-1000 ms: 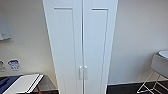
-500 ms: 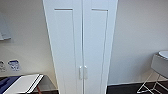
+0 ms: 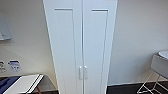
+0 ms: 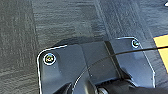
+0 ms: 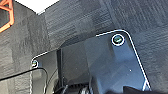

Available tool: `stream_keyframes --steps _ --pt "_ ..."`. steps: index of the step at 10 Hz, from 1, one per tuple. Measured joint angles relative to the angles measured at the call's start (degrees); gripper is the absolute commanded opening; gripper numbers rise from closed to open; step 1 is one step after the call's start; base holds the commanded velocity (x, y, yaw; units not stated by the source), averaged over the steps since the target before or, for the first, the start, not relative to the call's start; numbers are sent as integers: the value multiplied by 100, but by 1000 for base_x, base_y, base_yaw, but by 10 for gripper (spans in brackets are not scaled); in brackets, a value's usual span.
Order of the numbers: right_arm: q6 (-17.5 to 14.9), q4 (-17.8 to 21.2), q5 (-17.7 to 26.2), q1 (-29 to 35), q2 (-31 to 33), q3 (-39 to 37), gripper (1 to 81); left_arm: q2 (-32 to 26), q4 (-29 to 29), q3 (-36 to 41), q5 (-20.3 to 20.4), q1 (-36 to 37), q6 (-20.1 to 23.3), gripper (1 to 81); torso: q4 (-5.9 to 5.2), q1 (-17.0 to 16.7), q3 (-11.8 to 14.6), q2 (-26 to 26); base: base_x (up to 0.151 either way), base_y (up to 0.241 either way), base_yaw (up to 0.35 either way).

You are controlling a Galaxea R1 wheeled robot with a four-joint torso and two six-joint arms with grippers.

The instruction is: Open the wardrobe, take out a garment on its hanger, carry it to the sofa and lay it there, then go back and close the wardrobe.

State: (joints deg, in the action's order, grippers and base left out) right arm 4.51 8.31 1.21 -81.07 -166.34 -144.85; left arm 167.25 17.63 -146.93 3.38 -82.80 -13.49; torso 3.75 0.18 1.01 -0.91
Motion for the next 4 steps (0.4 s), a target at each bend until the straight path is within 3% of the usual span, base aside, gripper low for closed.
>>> stream_keyframes --steps 4 --pt "-2 -319 -189 -663 -391 -479 811 271 45 -67 113 -411 2 811 0 -9 9 -6 0 0 0"
